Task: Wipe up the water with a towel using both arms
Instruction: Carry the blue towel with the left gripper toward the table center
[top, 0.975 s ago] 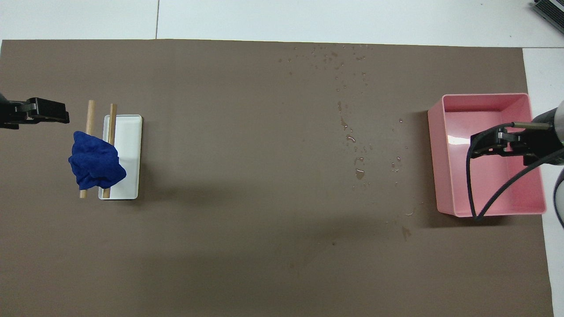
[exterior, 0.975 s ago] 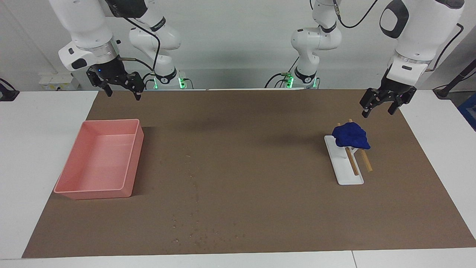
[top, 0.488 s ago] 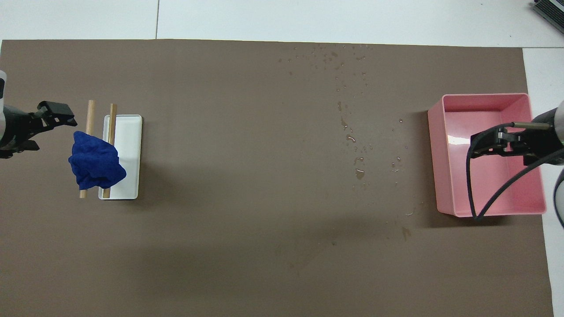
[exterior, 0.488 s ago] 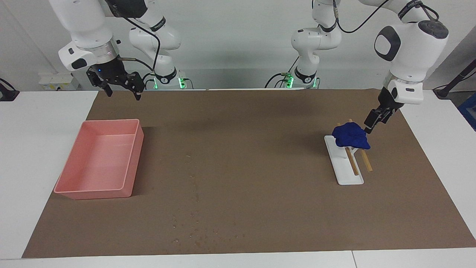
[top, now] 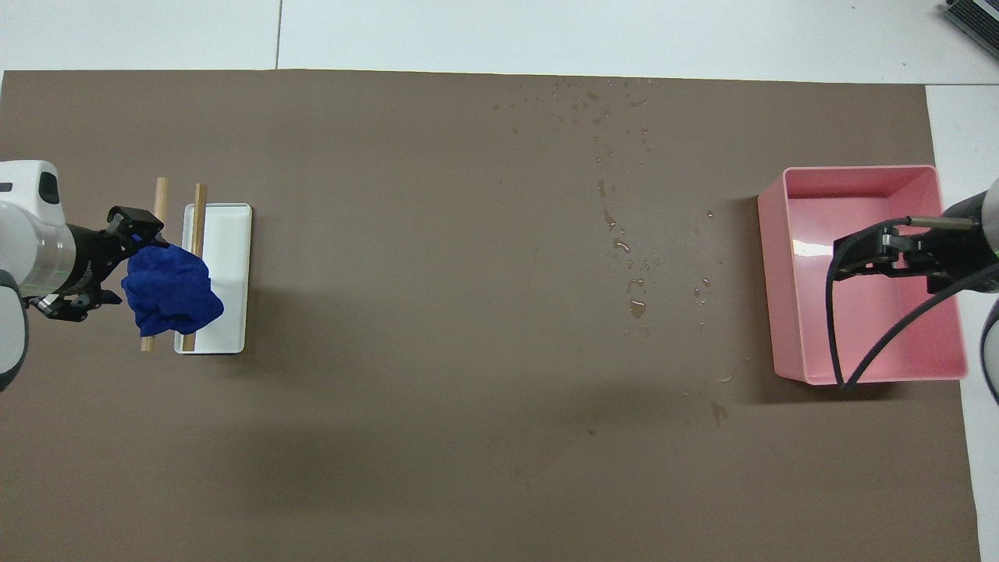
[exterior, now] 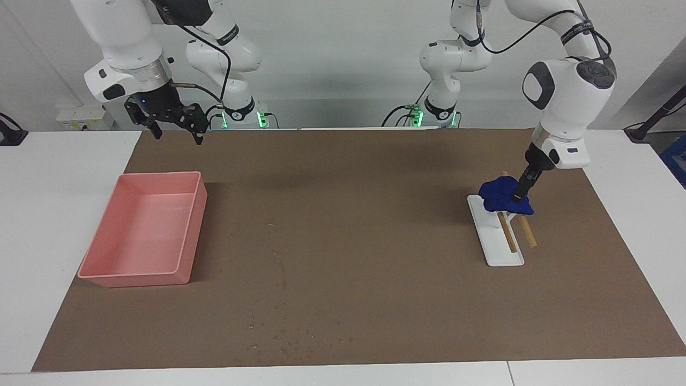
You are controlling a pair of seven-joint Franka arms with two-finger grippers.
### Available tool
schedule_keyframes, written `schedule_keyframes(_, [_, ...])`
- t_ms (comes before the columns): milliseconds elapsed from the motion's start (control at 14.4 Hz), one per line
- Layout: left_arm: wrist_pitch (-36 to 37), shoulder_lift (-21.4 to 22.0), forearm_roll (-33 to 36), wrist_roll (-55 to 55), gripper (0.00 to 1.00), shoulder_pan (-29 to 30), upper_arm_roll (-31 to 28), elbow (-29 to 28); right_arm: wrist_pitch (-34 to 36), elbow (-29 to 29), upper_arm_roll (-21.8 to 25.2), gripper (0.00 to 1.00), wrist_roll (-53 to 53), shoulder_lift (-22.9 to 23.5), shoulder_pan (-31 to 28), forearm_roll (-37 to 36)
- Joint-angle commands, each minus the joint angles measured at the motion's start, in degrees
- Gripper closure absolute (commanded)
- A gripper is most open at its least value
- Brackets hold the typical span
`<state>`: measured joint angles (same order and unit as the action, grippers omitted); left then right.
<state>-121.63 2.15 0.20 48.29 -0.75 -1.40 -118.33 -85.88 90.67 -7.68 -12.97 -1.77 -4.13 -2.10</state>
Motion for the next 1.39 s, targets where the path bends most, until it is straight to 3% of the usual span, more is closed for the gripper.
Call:
schedule_keyframes(0, [-2.5, 1.8, -0.6, 3.2, 0.0, -0.5, -0.2, -5.0, -0.7, 1.6, -0.3, 0.0, 0.8, -1.5, -0.9, 1.3])
schedule_keyframes(209, [-5.3, 1.1, -0.6, 3.5, 0.0, -0.5, -0.2, -5.5, -0.9, 1.6, -0.3, 0.0, 1.4, -1.5, -0.9, 1.3])
schedule_keyframes(279, [-5.4, 0.9, -0.6, 3.7, 0.07, -0.5, -0.2, -5.5, -0.9, 1.6, -0.3, 0.0, 1.5, -1.4, -0.9, 1.3])
schedule_keyframes(348, [-5.3, 0.9, -0.6, 3.7, 0.2, -0.6, -0.3, -5.5, -0.9, 1.6, -0.3, 0.0, 1.5, -1.4, -1.0, 1.3])
schedule_keyframes(418, [-5.2, 0.8, -0.6, 3.6, 0.42, -0.5, -0.3, -5.4, -1.0, 1.6, -0.3, 0.0, 1.2, -1.4, -0.9, 1.3])
schedule_keyframes(488, [-4.7, 0.7, -0.5, 3.5, 0.65, -0.6, -0.3, -4.9, -1.0, 1.6, -0.3, 0.0, 1.1, -1.4, -0.9, 1.3])
schedule_keyframes(557, [-4.1, 0.7, -0.4, 3.4, 0.94, -0.5, -0.3, -4.5, -1.0, 1.6, -0.3, 0.0, 0.9, -1.4, -0.9, 1.3])
schedule_keyframes(627, [-2.9, 0.6, -0.4, 3.3, 1.0, -0.4, -0.2, -3.8, -1.0, 1.6, -0.3, 0.0, 0.9, -1.5, -0.9, 1.3])
schedule_keyframes(905, [10.1, -0.3, -1.3, 3.0, 1.0, -0.7, 0.1, 5.3, -1.0, 1.6, -0.5, 0.0, 1.6, -1.5, -0.3, 1.3])
schedule_keyframes(1114, [17.4, -0.6, -13.6, 6.3, 1.0, -0.7, 0.3, 12.7, -1.0, 1.6, -0.5, 0.0, 0.9, -1.5, -0.4, 1.3])
schedule_keyframes(1323, [16.4, 0.5, -21.9, 21.7, 1.0, -1.8, 3.2, 15.1, -1.6, 1.3, -0.6, 0.01, -2.7, -1.2, -0.3, 2.4])
